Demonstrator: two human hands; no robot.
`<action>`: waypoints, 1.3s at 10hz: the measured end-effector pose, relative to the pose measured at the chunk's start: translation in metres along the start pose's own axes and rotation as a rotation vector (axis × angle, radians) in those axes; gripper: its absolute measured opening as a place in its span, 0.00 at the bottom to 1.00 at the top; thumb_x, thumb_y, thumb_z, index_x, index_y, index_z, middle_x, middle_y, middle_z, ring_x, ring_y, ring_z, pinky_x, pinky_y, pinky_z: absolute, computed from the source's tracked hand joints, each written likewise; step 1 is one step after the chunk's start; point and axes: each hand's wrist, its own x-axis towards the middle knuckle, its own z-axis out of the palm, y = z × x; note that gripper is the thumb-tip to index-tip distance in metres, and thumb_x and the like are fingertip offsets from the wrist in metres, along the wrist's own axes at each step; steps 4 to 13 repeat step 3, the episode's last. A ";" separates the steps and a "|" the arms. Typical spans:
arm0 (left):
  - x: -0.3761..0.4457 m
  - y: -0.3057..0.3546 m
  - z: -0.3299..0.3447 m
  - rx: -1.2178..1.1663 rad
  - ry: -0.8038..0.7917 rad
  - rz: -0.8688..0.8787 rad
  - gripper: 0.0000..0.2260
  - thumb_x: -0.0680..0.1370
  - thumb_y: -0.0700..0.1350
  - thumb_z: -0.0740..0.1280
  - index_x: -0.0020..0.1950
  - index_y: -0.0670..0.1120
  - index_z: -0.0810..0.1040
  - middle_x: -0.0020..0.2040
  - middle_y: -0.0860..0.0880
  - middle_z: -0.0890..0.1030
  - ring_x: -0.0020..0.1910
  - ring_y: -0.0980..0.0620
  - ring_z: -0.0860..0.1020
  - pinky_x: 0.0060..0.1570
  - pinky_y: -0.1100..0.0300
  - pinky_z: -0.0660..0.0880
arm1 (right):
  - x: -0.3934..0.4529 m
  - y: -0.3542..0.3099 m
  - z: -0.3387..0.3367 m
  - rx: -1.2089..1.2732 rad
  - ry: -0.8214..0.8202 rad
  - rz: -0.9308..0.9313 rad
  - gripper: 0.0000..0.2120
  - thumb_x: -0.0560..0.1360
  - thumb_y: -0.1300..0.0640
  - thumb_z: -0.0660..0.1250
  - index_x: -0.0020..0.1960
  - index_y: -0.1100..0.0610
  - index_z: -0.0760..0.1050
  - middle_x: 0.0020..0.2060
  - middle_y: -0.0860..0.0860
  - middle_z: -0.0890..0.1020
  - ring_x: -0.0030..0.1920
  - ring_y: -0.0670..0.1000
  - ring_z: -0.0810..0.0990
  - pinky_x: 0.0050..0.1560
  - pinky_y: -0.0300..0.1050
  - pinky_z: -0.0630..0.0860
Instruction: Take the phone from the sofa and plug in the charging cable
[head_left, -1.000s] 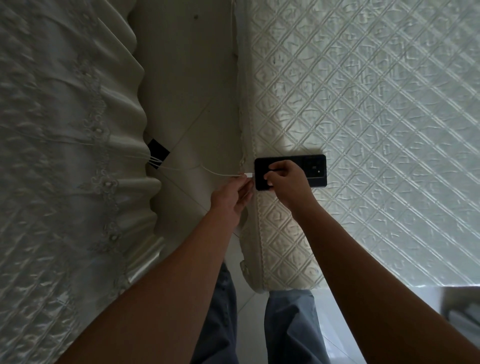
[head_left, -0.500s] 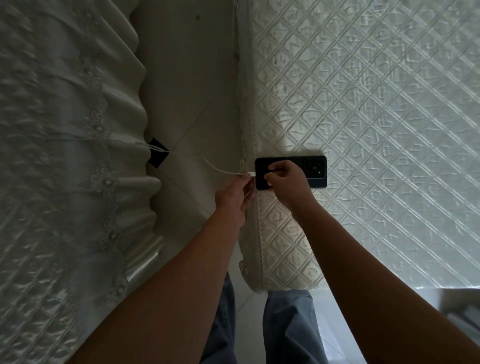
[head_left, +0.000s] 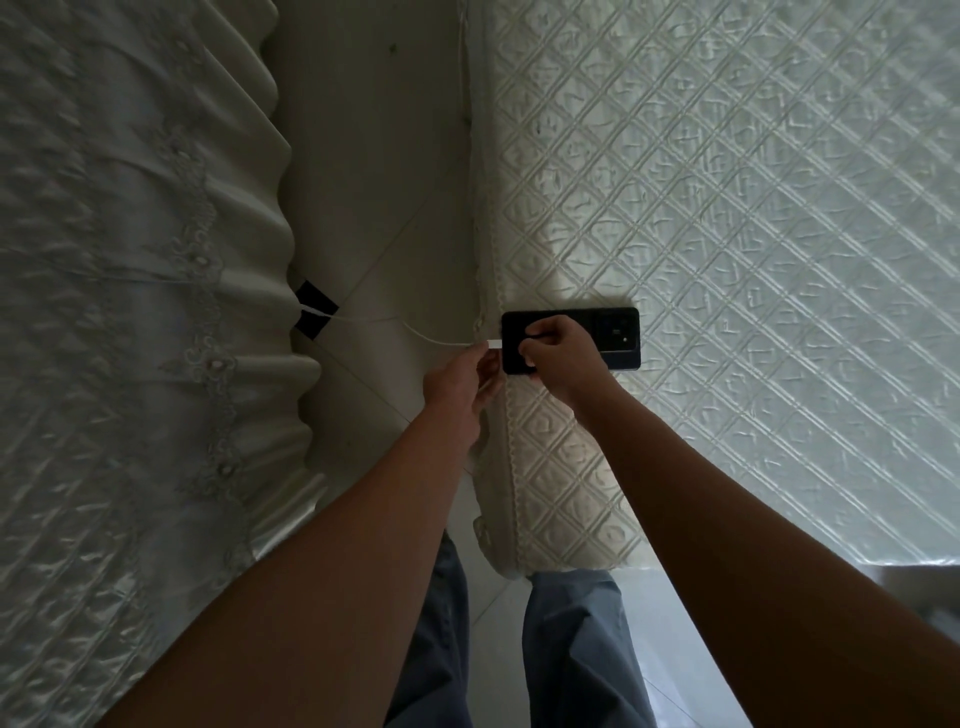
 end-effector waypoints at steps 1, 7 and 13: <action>-0.011 0.004 -0.002 -0.034 0.016 -0.015 0.08 0.76 0.40 0.66 0.51 0.37 0.77 0.46 0.40 0.81 0.41 0.47 0.80 0.52 0.51 0.78 | -0.006 -0.007 -0.004 0.045 -0.059 0.023 0.08 0.74 0.59 0.63 0.52 0.59 0.75 0.50 0.59 0.80 0.49 0.54 0.78 0.54 0.53 0.78; -0.038 0.016 -0.008 0.097 0.165 0.113 0.17 0.75 0.50 0.63 0.57 0.40 0.78 0.55 0.41 0.82 0.51 0.45 0.81 0.54 0.50 0.78 | -0.039 -0.024 -0.012 0.095 -0.115 -0.032 0.16 0.78 0.50 0.59 0.59 0.60 0.74 0.53 0.59 0.79 0.50 0.53 0.78 0.57 0.53 0.76; -0.038 0.016 -0.008 0.097 0.165 0.113 0.17 0.75 0.50 0.63 0.57 0.40 0.78 0.55 0.41 0.82 0.51 0.45 0.81 0.54 0.50 0.78 | -0.039 -0.024 -0.012 0.095 -0.115 -0.032 0.16 0.78 0.50 0.59 0.59 0.60 0.74 0.53 0.59 0.79 0.50 0.53 0.78 0.57 0.53 0.76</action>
